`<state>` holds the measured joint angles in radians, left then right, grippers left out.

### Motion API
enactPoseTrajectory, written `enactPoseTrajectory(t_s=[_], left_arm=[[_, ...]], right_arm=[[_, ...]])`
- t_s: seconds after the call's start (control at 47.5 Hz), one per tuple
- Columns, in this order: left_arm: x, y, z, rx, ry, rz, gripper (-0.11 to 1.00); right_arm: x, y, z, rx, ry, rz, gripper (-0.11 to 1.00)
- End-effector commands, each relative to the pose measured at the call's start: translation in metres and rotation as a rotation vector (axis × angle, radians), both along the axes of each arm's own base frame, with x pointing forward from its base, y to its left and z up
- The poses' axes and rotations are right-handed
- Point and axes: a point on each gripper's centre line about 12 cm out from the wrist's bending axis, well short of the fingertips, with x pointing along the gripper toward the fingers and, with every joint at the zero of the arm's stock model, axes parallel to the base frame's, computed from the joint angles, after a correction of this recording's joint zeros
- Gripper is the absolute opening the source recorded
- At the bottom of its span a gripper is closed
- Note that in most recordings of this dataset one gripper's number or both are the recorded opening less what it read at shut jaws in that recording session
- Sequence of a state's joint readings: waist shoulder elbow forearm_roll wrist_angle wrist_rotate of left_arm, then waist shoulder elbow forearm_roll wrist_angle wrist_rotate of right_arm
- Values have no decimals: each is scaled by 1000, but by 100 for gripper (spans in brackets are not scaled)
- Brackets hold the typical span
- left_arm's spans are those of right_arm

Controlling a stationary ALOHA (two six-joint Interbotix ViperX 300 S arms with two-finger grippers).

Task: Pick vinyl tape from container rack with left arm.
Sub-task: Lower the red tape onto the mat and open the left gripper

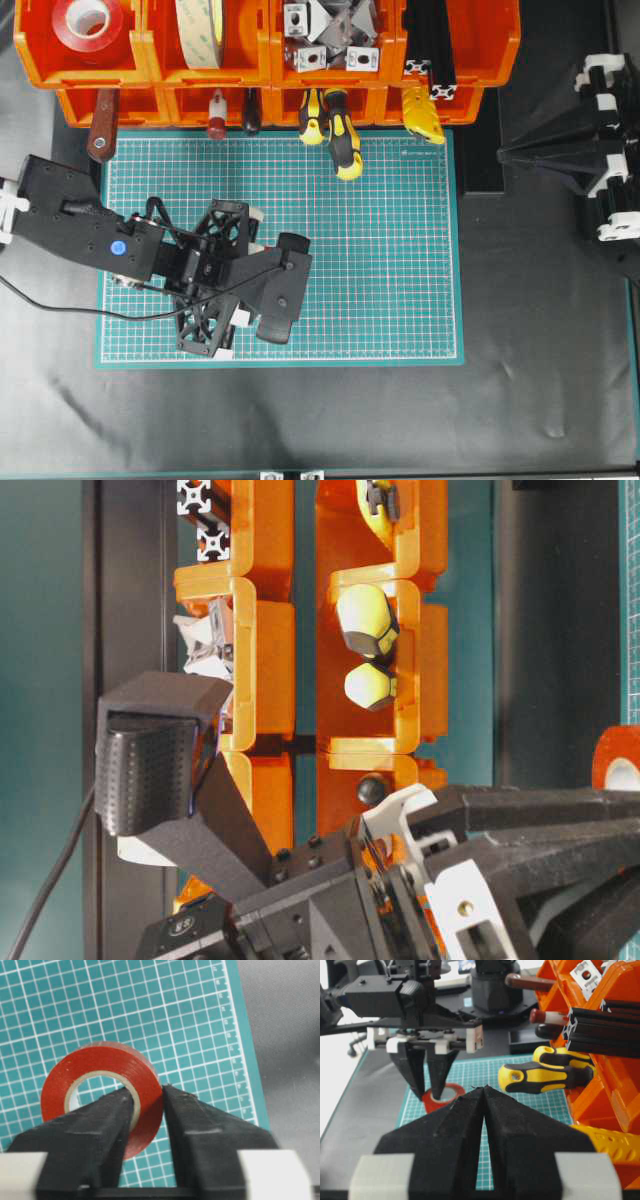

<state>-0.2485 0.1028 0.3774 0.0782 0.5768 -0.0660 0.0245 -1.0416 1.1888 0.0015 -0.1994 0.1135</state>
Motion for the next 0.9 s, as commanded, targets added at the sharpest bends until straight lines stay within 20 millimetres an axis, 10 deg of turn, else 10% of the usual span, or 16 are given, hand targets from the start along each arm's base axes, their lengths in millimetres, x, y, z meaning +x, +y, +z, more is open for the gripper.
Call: enactPoseTrajectory(t_s=[0.0, 0.21, 0.4, 0.884], left_arm=[[4, 2, 13, -12, -38, 11, 38], [7, 0, 20, -22, -68, 12, 88], [3, 0, 56, -70, -228, 7, 80], [-92, 11, 147, -198, -478, 20, 77]], right_arm=[[3, 0, 14, 5, -32, 1, 0], [3, 0, 13, 5, -26, 1, 0], [3, 0, 13, 4, -28, 1, 0], [2, -2, 14, 2, -32, -9, 0]])
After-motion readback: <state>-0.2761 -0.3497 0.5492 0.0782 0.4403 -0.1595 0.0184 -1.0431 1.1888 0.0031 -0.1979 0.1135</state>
